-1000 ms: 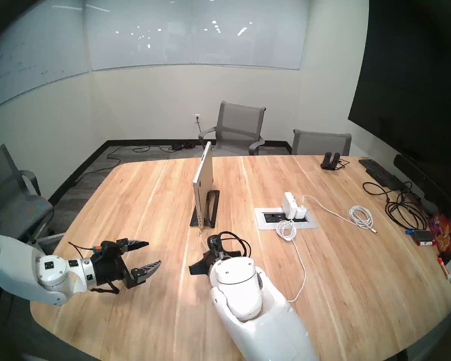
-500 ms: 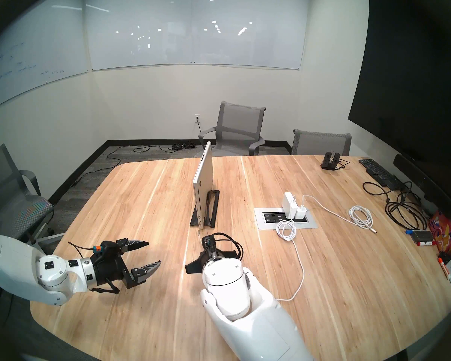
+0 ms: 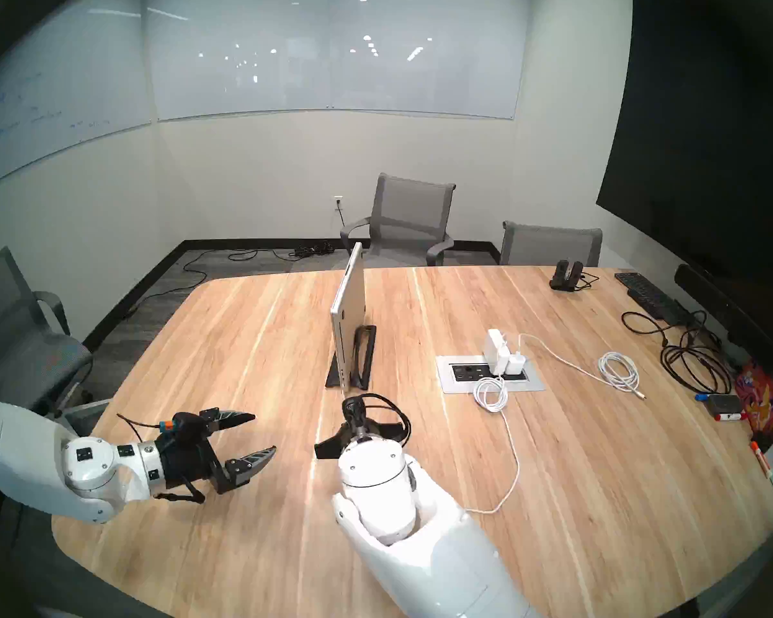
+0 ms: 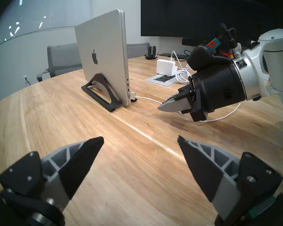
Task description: Plug the charging cable into the port of a MacBook
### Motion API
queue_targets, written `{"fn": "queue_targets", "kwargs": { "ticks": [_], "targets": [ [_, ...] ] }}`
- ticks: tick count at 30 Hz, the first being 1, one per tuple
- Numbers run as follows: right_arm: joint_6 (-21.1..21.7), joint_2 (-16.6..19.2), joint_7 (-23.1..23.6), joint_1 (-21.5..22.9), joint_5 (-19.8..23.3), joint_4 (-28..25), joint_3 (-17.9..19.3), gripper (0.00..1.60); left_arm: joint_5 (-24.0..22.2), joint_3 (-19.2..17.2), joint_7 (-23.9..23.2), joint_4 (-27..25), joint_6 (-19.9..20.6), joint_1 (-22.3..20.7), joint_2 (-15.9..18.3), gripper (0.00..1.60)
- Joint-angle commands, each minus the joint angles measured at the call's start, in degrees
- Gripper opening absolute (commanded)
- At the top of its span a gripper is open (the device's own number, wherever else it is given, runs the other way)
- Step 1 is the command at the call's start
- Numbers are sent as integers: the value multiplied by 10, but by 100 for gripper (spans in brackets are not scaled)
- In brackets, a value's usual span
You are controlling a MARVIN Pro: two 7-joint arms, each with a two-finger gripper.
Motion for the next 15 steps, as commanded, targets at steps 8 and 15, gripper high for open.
{"fn": "queue_targets", "kwargs": {
  "ticks": [8,15],
  "targets": [
    [4,-5,-37,25,13,9,-19,0,2,-5,2,-2,-2,-4,-2,160],
    [7,-6,-41,29,9,15,-23,0,2,-5,2,-2,-2,-4,-2,160]
  ]
}}
